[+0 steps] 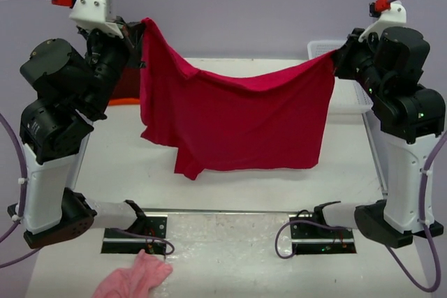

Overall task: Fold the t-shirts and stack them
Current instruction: Flatten out the tshirt

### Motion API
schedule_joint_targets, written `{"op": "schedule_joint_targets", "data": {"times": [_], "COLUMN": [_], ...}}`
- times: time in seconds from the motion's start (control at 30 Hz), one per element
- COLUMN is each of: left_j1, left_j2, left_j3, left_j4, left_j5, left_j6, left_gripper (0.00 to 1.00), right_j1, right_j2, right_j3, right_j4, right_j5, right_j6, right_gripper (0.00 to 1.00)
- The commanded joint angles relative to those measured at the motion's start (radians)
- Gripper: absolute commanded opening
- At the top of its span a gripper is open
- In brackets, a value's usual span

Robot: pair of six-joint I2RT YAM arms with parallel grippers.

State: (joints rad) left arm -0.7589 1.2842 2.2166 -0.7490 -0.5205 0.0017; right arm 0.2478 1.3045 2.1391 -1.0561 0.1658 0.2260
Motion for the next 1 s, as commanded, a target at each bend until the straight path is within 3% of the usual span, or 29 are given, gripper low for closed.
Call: {"op": "schedule_joint_targets", "data": {"times": [0.0,0.33,0.47,0.67,0.8,0.97], "left_j1": [0.007,0.007,0.007,0.009,0.010,0.009], "left_j2": [-0.032,-0.255,-0.321,-0.341,-0.293,-0.152], "left_j3": [0.077,-0.020,-0.089,-0.086,-0.061,-0.157], "left_j4": [0.068,0.134,0.143,0.148,0.146,0.094], "left_j5": [0.097,0.428,0.487,0.549,0.528,0.248], "left_j6": [0.066,-0.044,-0.083,-0.115,-0.109,-0.112], "left_gripper": [0.00,0.00,0.00,0.00,0.00,0.00], "right_j1": [0.002,0.039,0.067,0.071,0.070,0.071], "right_j2": [-0.036,-0.255,-0.390,-0.435,-0.398,-0.314], "right_j3": [0.062,-0.097,-0.137,-0.056,-0.030,-0.290], "right_j4": [-0.018,-0.004,0.008,-0.034,-0.056,0.052], "right_j5": [0.008,-0.055,-0.077,-0.121,-0.106,-0.037], "right_j6": [-0.019,0.003,-0.004,0.022,0.039,0.052], "right_gripper": [0.00,0.00,0.00,0.00,0.00,0.00]}}
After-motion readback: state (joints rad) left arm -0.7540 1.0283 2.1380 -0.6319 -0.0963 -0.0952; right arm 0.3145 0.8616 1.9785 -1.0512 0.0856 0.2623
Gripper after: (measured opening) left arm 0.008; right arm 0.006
